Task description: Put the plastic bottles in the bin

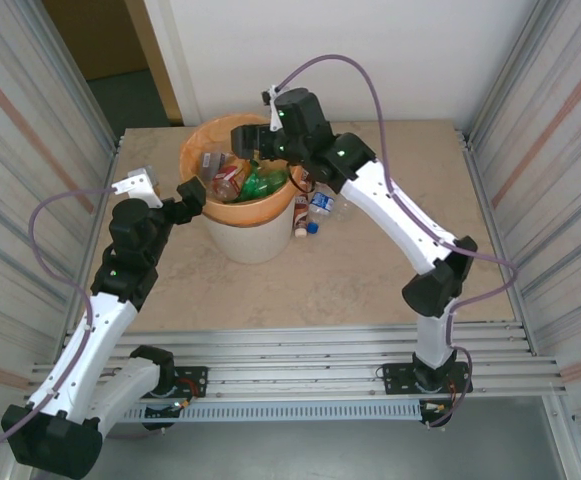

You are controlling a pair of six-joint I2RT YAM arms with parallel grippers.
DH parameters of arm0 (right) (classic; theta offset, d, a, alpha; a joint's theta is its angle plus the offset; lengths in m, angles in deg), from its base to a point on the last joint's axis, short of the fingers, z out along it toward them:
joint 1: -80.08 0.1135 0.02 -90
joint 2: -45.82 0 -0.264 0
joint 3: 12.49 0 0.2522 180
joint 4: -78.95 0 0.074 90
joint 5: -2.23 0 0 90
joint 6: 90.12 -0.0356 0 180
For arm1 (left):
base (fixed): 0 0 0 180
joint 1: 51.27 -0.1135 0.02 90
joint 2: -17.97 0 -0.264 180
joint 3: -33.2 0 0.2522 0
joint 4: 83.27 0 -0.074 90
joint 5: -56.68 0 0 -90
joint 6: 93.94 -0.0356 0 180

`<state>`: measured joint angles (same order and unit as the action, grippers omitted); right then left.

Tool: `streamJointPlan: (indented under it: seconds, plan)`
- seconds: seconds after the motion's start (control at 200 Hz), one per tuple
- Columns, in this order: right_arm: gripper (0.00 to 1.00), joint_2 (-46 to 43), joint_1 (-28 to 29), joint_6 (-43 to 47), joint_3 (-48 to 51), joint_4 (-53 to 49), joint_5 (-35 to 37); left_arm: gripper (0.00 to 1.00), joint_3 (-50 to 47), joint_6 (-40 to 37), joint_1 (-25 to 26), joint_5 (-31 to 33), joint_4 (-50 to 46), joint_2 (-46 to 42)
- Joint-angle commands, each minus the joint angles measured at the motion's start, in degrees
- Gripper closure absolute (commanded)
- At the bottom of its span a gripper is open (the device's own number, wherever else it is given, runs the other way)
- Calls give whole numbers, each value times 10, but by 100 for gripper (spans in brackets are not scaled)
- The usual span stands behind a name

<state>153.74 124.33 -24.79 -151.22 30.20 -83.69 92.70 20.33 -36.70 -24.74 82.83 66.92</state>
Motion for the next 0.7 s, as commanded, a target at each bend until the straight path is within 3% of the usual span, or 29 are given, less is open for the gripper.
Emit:
streamJointPlan:
  seconds: [0.0, 0.366, 0.696]
  plan:
    - [10, -59, 2, 43, 30, 3, 62, 1, 1, -3, -5, 9, 1, -15]
    - [2, -193, -60, 24, 201, 31, 117, 1, 2, -3, -5, 12, -2, -19]
    - [2, -257, -191, -69, 346, 11, 58, 1, 1, 3, -5, 9, 2, -17]
